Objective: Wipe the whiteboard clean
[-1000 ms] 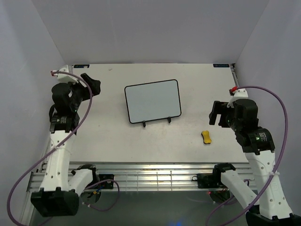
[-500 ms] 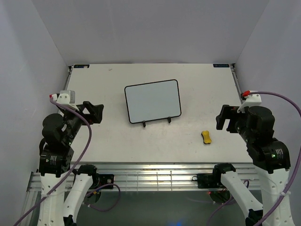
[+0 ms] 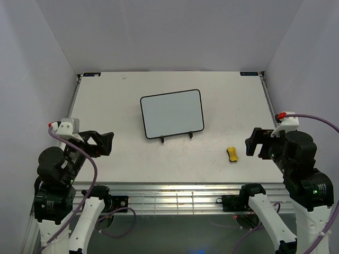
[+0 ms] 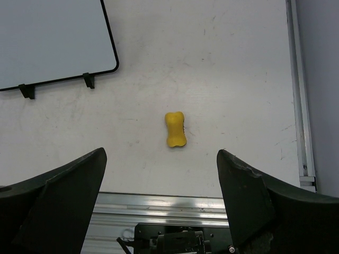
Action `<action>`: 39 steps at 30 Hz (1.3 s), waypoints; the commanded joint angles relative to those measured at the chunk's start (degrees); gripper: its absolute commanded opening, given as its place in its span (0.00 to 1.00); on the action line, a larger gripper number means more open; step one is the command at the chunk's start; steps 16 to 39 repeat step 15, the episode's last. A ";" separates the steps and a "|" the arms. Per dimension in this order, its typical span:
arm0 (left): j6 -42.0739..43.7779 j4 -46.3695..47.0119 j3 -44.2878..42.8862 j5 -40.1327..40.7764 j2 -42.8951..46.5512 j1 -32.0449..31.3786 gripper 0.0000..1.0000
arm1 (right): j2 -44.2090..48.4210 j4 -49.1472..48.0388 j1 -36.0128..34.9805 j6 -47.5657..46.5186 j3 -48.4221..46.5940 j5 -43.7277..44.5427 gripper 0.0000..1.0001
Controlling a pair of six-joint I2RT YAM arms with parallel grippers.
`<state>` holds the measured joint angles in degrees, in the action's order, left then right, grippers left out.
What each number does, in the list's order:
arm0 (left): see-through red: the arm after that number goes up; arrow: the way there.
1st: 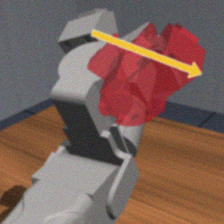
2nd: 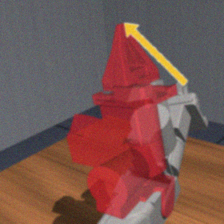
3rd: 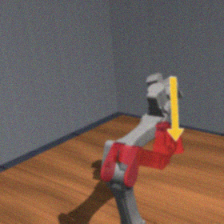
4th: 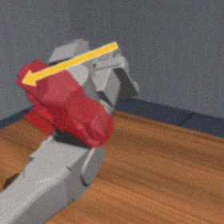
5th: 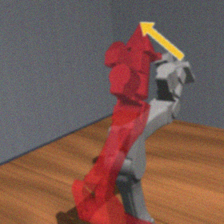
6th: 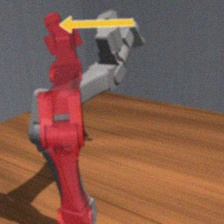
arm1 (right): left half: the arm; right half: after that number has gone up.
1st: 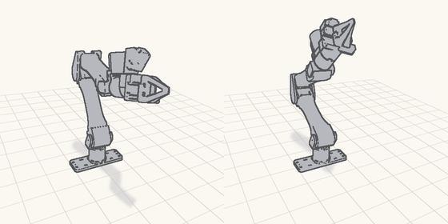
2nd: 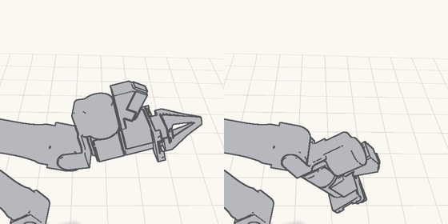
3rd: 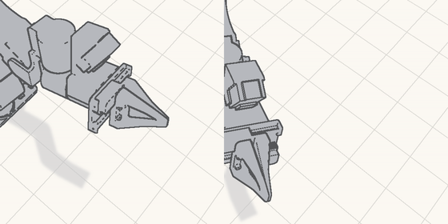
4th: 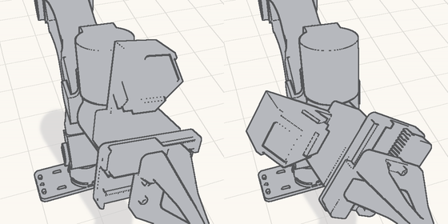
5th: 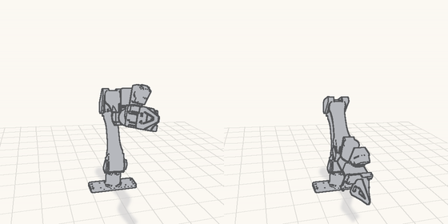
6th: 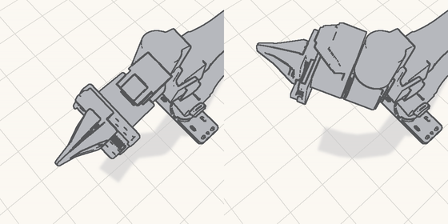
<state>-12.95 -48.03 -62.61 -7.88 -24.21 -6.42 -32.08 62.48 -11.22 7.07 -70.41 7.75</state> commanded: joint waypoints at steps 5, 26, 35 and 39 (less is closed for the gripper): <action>0.21 -2.42 -0.24 0.76 0.65 -0.44 0.98 | 0.43 0.10 0.24 -0.30 -0.34 -0.63 0.90; -1.11 0.04 1.61 1.11 0.13 -0.44 0.98 | 0.17 -1.30 0.24 -0.39 1.24 0.25 0.90; -1.11 0.04 1.61 1.11 0.13 -0.44 0.98 | 0.17 -1.30 0.24 -0.39 1.24 0.25 0.90; -1.11 0.04 1.61 1.11 0.13 -0.44 0.98 | 0.17 -1.30 0.24 -0.39 1.24 0.25 0.90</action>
